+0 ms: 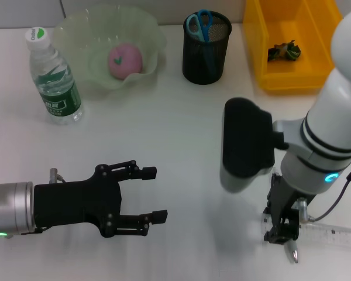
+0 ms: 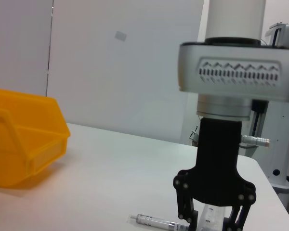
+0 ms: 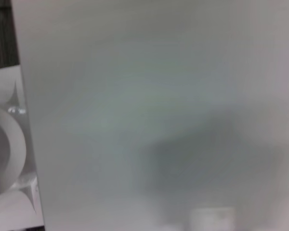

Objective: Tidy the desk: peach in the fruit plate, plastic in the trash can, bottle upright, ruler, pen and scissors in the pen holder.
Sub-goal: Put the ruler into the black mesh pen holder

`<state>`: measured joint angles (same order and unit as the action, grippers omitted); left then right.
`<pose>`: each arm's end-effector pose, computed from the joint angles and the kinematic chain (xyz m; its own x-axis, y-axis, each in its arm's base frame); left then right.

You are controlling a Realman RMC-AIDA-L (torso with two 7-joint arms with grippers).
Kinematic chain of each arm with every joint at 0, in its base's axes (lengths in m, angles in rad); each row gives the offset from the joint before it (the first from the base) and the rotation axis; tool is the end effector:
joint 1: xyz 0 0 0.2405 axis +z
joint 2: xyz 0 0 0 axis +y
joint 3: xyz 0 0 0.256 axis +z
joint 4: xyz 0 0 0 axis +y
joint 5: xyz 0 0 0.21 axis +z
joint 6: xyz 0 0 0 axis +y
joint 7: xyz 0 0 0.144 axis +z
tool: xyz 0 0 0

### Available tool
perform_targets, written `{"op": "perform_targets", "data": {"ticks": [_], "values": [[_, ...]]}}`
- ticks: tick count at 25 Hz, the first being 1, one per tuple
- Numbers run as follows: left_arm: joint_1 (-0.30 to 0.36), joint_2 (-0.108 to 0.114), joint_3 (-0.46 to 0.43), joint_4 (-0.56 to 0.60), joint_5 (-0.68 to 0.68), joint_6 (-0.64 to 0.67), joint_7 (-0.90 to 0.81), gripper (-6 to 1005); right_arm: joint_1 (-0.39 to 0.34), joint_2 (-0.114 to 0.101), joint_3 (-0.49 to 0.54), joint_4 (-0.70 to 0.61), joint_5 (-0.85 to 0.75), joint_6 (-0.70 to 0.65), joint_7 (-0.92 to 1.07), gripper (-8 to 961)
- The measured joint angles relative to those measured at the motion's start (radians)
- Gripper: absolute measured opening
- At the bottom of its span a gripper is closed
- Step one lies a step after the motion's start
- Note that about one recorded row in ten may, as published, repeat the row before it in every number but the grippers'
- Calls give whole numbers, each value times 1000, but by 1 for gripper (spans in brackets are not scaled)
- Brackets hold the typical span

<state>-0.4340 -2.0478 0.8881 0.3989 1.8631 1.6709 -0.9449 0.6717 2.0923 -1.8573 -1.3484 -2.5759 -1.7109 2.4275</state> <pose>-0.2814 0.2583 -0.0405 0.8176 0.1757 0.5483 0.2343 -0.9714 -0.0381 0.1545 0.2897 -0.0688 0.7392 -0.1575 0.6548 -0.1610 -0.9854 -0.0553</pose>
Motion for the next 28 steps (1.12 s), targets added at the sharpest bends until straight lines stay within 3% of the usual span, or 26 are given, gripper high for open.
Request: {"op": "perform_targets", "data": {"ticks": [4,6,10,12,14,16,18,24,28], "values": [[0,0,0,0,-4,0,0,830,0,-1,83,-6,15,-12,-14,398],[-2,-2,0,0,-5,0,0,830,1,-4,167,-7,36,-21,-32,398],[-9,-17,-28,-1,-20,-5,4,830,-6,-9,435,-4,100,-27,-104,399],[-10,-19,-30,-3,-26,-5,7,831,-10,-9,464,-3,114,-23,-116,401],[-11,-21,-34,-9,-70,-6,10,831,-25,-9,577,0,152,-17,-170,403],[-11,-22,-34,-10,-79,-5,10,832,-28,-9,605,2,157,-17,-183,405],[-10,-23,-34,-11,-94,-3,11,832,-38,-11,709,15,211,-16,-234,407],[-20,-25,-38,-51,-137,-8,32,832,-56,-12,860,47,308,2,-335,413],[-24,-25,-38,-74,-176,-9,48,831,-74,-12,907,101,389,55,-414,417]]}}
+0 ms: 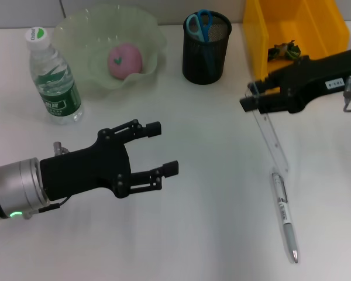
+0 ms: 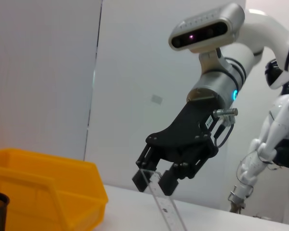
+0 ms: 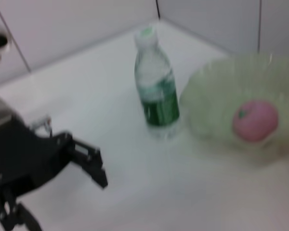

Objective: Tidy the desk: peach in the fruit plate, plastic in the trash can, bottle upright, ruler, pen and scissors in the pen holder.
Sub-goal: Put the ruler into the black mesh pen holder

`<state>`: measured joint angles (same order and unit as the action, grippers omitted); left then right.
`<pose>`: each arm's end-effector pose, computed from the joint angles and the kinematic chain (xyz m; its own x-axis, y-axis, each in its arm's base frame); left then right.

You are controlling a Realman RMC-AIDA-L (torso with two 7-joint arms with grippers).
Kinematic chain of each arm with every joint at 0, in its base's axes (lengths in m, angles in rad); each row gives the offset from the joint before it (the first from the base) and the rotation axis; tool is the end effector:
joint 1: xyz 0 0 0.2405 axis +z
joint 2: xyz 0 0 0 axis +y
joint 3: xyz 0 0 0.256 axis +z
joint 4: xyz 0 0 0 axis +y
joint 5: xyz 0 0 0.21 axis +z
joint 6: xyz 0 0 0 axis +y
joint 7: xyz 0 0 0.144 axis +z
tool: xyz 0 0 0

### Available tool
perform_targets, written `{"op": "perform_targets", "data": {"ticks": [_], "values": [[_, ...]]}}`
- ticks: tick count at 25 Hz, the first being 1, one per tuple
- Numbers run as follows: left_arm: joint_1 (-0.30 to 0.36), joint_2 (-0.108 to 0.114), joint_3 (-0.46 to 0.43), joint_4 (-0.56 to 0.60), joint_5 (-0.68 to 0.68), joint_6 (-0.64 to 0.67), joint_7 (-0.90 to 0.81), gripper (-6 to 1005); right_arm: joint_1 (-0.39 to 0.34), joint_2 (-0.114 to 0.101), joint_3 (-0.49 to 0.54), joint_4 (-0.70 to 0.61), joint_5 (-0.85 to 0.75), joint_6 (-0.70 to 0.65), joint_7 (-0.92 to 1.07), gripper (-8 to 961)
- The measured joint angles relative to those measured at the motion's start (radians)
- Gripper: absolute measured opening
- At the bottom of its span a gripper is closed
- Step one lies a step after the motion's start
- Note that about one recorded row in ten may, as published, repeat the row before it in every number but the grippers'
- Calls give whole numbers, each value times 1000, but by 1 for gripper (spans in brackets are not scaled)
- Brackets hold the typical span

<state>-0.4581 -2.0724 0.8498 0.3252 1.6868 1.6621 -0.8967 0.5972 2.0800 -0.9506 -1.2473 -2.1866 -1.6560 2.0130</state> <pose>-0.2622 0.2736 -0.0414 0.7065 0.1313 0.6954 0.2986 -0.9462 -0.1247 0.1743 0.3594 0.0453 0.8953 -0.4010 -0.1939 -0.4343 -0.8828 -0.1792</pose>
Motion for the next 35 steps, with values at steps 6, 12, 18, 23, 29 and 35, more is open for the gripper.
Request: {"op": "perform_targets", "data": {"ticks": [6,12,18,23,29,35], "values": [[0,0,0,-1,-11,2,0,831,-22,0,24,104,150,111,-142,423],[-2,0,0,-7,-49,-14,1,830,-42,0,25,169,283,210,-243,429],[-4,-1,0,-51,-168,-75,6,831,-42,0,26,292,421,305,-355,435],[-7,-3,0,-76,-188,-105,24,832,-39,0,27,443,607,358,-525,440],[-28,-7,0,-171,-259,-166,112,832,-33,0,27,573,844,409,-710,446],[-29,-8,0,-213,-284,-188,180,832,-25,0,27,639,1005,436,-791,452]]}}
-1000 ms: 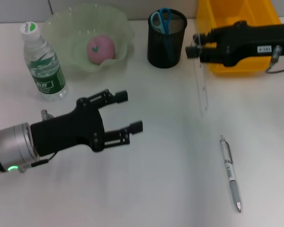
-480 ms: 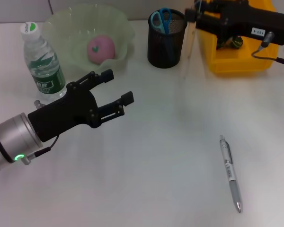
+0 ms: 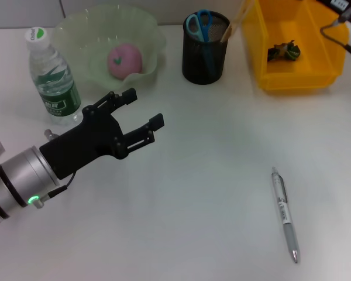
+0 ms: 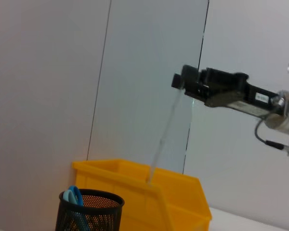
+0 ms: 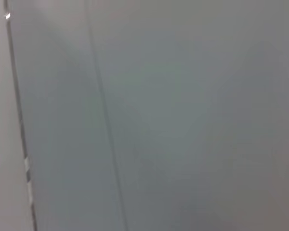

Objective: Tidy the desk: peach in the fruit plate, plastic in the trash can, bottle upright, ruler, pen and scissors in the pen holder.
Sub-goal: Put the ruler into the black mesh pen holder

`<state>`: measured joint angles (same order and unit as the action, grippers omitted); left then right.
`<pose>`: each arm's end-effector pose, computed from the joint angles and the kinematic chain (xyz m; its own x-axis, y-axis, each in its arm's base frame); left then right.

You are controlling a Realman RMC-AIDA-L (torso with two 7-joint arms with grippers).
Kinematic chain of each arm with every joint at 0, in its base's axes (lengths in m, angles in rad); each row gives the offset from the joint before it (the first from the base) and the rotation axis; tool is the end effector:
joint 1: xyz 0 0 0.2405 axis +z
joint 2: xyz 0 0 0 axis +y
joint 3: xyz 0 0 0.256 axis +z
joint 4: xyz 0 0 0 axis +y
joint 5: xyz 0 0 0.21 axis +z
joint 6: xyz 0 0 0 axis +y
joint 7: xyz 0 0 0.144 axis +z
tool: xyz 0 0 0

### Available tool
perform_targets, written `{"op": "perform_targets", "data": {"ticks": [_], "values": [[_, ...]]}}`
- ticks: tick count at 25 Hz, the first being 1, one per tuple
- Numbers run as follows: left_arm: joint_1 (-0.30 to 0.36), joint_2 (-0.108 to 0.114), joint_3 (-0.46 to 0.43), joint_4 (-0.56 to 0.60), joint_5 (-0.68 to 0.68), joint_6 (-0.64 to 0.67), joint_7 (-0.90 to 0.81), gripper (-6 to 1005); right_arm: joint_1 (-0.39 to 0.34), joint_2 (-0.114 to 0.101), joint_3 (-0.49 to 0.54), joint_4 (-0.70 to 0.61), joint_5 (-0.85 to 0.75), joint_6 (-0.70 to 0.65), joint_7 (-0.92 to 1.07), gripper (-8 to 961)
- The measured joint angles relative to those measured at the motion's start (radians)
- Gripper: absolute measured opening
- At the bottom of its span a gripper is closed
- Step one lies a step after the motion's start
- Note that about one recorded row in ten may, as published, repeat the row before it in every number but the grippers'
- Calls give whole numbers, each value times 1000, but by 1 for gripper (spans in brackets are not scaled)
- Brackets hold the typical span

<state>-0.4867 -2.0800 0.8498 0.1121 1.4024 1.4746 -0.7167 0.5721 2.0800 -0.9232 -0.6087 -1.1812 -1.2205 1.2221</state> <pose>-0.2745 0.2924 -0.0559 0.6463 0.1149 0.7544 0.5038 -0.8067 -0.3087 0.2057 0.4029 0.0395 0.5190 -0.0246 -0.8544 -0.6077 -0.7136 -0.3486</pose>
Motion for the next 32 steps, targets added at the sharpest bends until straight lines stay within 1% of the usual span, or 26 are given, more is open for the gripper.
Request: {"op": "perform_targets", "data": {"ticks": [1,2,4,7,9,10,13,15,18,19,20,25,28,29,32], "values": [[0,0,0,-6,0,0,10,832,13,0,0,21,32,15,-20,453],[-1,0,0,-13,-1,-1,21,832,13,0,0,21,32,15,-20,454],[-1,0,0,-25,-1,-2,31,832,35,0,0,48,60,36,-38,456],[-1,0,-4,-34,-1,-6,32,832,80,0,-4,91,78,84,-60,459],[0,0,-14,-48,-2,-23,44,832,134,1,-9,141,81,150,-101,461],[0,0,-14,-48,-2,-23,44,832,134,1,-9,141,81,150,-101,462],[-2,0,-16,-64,-2,-41,77,832,180,3,-13,184,82,211,-131,465],[-3,0,-17,-73,-2,-46,95,832,222,3,-15,223,82,278,-151,467],[-3,0,-17,-73,-2,-47,97,832,232,3,-15,233,82,291,-164,470],[-3,0,-17,-74,-2,-47,97,832,252,4,-15,255,82,315,-186,471],[-3,0,-17,-74,-2,-47,97,832,252,4,-15,255,82,315,-186,472],[-3,0,-15,-75,-2,-49,97,832,300,5,-14,307,78,389,-213,477],[-3,0,-15,-75,-2,-50,97,832,311,5,-15,319,77,410,-216,480],[-3,0,-15,-75,-2,-50,97,832,318,5,-29,329,77,433,-215,481],[-3,0,-16,-75,-2,-50,97,832,320,5,-53,331,77,441,-209,484]]}}
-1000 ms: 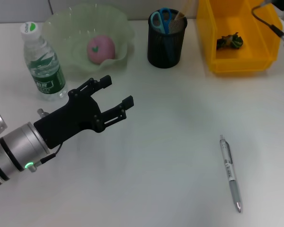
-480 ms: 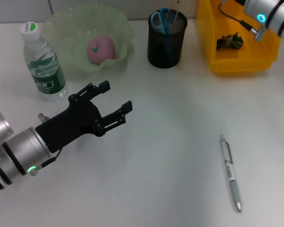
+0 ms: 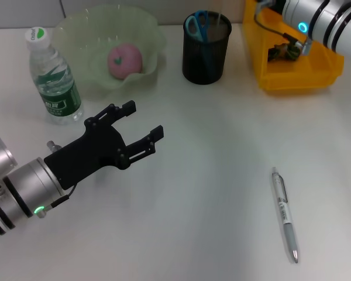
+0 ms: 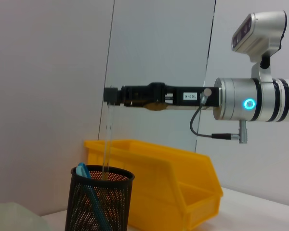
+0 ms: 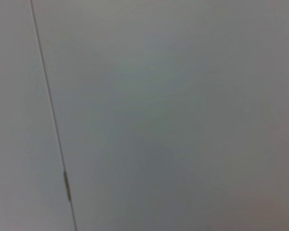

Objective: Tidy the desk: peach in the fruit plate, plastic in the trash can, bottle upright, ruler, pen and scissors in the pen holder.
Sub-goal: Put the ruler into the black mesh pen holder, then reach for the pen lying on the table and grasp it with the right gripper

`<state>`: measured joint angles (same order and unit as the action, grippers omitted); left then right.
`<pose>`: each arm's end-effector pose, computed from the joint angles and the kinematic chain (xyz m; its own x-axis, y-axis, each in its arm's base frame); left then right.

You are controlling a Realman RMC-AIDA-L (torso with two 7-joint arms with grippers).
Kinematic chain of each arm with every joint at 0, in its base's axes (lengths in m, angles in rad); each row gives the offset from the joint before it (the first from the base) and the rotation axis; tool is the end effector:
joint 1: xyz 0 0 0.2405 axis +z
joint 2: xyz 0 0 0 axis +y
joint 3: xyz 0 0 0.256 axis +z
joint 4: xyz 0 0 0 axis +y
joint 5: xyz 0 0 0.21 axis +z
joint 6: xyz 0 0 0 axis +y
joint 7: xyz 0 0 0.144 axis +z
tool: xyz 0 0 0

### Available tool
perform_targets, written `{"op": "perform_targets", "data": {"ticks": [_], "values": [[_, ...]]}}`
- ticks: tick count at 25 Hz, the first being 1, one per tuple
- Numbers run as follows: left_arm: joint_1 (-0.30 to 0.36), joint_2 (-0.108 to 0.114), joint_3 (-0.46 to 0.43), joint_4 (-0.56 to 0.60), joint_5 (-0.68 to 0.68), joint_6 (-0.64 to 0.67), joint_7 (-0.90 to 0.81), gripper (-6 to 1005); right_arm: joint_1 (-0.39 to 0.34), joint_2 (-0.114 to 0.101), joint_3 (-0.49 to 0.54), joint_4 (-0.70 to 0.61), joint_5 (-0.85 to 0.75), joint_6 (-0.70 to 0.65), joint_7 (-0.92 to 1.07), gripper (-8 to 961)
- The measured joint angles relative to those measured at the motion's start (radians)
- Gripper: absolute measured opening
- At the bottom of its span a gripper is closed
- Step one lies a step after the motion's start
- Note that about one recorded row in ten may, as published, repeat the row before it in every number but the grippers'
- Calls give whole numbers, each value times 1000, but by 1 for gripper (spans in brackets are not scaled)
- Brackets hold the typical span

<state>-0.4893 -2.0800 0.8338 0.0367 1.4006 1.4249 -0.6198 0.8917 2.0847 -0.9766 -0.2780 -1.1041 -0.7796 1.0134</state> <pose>-0.2835 0.2852 -0.0680 0.6817 0.1229 0.7213 0.5130 -0.7831 -0.3515 0.1739 0.4669 -0.0290 0.6756 -0.1636 -0.7189 -0.6525 -0.5866 -0.4797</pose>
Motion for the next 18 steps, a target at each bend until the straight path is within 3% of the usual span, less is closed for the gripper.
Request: {"op": "perform_targets", "data": {"ticks": [12,18], "values": [[1,0,0,0,2,-6,-11,832,-27,-1,-59,-18,0,-12,82,496],[7,3,9,11,9,-6,-11,832,-80,-1,-69,-68,0,-82,171,699]]}}
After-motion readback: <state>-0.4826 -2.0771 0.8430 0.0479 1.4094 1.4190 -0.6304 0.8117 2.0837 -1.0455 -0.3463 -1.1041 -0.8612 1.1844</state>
